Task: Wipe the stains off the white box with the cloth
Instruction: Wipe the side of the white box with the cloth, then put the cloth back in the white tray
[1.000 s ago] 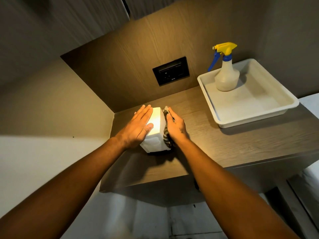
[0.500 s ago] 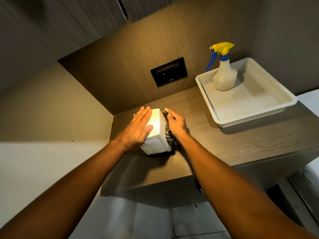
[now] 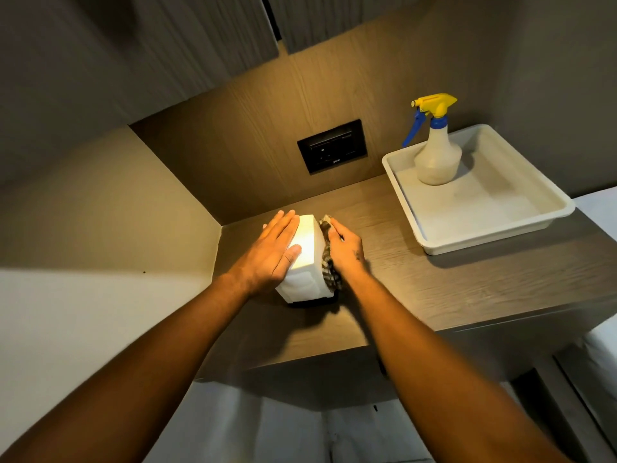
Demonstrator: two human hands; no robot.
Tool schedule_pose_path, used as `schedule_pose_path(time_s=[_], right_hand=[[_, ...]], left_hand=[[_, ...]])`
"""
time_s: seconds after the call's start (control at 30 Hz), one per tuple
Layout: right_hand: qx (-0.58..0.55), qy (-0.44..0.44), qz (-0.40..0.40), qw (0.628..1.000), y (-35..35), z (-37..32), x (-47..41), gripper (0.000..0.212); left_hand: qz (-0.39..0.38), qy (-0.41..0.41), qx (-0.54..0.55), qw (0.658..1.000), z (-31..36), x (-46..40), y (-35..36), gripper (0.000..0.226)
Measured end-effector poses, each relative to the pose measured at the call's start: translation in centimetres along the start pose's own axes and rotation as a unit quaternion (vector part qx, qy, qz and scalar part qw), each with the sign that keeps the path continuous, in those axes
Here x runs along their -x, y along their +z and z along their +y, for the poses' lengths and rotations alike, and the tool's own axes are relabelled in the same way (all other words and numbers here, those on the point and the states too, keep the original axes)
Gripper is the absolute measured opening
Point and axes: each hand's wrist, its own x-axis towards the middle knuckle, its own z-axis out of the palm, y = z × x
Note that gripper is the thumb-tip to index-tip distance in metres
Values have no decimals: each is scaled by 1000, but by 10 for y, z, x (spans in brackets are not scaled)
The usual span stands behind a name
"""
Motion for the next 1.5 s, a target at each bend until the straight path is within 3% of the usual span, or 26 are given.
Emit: schedule_pose_path(time_s=[0.1,0.23,0.3,0.4,0.5,0.6,0.7,0.8,0.9,1.0,1.07,1.17,1.27,1.37,1.5], right_hand=[[-30,-52,55,997,6,14,30,36],[-30,-182,29,982,19,-23,30,35],[-14,-160,9,987,15,-35,14,35],[-19,-52,-5,998,6,-20,3,35],[-9,-54,29,998,7,-10,21,36],[20,-166,32,985,10,-17,43,36],[74,-268,-20,960,5,-33,57,34],[88,-227,-29,969,-15,-39,59,34],[131,-170,22,976,-57,-38,51,35],[205,-203,56,956,-105,-53,39,35],[268,-233,78,931,-133,-71,23,34],[353,-221,84,905,-164,-96,-7,31],[429,-170,71,884,-182,-103,-35,23],[429,-106,46,896,-185,-98,-52,22],[513,-81,5,855,-183,-79,-69,9]], left_hand=[[17,2,-2,1000,-2,0,4,81],[32,5,4,999,-2,1,1,82],[23,2,1,1000,1,0,1,78],[0,-10,-1,1000,3,2,2,75],[0,-7,-4,1000,4,3,-2,75],[-2,0,-16,1000,6,3,-4,76],[1,8,-18,1000,8,4,-4,77],[-8,-3,-3,1000,10,7,-7,77],[-23,-39,7,999,19,6,-11,73],[32,-60,-19,997,46,0,-10,67],[86,-39,-27,995,77,-9,-6,71],[109,-4,-20,994,128,-30,11,79],[91,-12,3,996,160,-50,43,75],[47,-76,13,996,168,-60,84,77],[-10,-132,1,991,168,-62,127,84]])
